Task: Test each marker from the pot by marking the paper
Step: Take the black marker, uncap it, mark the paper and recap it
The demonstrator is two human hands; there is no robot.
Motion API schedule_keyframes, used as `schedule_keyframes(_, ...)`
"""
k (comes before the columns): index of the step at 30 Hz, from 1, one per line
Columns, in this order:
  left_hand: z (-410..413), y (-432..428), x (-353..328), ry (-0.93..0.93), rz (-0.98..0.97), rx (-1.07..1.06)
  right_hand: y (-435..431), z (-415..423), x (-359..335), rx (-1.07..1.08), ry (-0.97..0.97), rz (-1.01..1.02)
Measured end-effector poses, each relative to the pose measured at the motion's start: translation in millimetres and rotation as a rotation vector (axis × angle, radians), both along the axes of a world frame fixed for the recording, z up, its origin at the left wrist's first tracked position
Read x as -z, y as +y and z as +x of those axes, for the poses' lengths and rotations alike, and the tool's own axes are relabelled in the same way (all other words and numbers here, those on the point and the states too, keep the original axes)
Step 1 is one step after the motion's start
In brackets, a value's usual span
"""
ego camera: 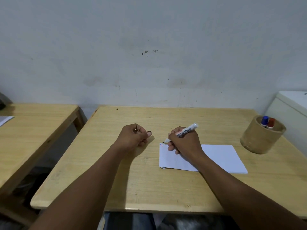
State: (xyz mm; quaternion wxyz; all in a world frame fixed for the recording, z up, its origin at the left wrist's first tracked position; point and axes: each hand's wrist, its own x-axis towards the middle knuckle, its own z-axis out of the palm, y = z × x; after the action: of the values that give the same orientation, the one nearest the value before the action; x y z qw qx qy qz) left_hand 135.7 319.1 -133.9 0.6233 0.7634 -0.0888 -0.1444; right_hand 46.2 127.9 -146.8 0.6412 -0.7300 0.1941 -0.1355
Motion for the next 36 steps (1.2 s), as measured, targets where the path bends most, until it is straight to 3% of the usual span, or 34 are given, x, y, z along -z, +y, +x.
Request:
schedule_keyframes(14, 4, -3, 0, 0.005, 0.032, 0.04, 1, 2, 5, -0.041, -0.006, -0.061)
schedule_keyframes(20, 4, -3, -1, 0.013, 0.035, 0.034, 1, 2, -4, -0.021, -0.009, 0.047)
schedule_keyframes(27, 6, -10, -22, 0.01, 0.022, 0.137, -23, 6, -47, 0.281, -0.072, 0.511)
schedule_keyframes(32, 0, -46, -68, 0.006, -0.12, 0.228, -53, -11, -95, 0.119, -0.119, 0.495)
schedule_keyframes(36, -12, -86, -92, 0.039, -0.242, 0.321, -79, -34, -114, 0.106, -0.178, 0.511)
